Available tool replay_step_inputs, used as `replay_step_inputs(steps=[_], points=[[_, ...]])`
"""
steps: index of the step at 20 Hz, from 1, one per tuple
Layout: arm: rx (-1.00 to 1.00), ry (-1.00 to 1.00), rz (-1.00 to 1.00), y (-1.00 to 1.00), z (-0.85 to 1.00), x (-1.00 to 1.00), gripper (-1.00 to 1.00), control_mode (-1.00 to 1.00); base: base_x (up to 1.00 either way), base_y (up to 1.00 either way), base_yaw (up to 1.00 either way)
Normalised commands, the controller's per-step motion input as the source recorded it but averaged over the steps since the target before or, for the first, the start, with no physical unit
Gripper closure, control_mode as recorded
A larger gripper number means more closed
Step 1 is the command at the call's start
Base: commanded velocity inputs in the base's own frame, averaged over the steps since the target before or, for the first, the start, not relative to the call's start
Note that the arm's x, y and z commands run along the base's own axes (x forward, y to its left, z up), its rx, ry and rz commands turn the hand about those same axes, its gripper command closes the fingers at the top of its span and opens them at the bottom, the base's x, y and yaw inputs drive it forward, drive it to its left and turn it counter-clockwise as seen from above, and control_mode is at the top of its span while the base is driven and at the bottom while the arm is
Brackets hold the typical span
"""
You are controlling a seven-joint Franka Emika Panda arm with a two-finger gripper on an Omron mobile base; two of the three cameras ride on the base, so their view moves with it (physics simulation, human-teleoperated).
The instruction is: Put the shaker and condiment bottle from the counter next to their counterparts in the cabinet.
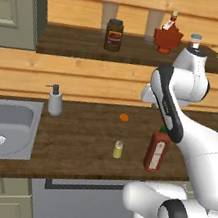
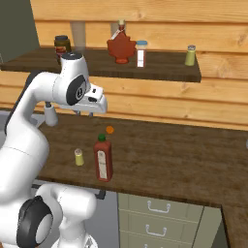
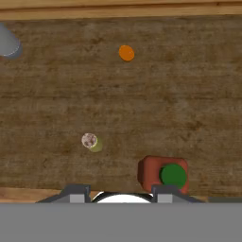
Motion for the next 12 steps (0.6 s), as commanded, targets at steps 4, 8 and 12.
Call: replay_step_inputs(steps=[4,8,12], points=[[0.0,-0.03,0.01,-0.06,0.0,0.01,-1.0,-1.0,0.0,0.0,0.0],[0.0,-0.1,0.04,-0.06,0.0,-0.18,-1.0,-1.0,0.0,0.0,0.0],[0.0,-0.07,0.05,-0.2,0.0,-0.2,-1.0,-1.0,0.0,0.0,0.0]])
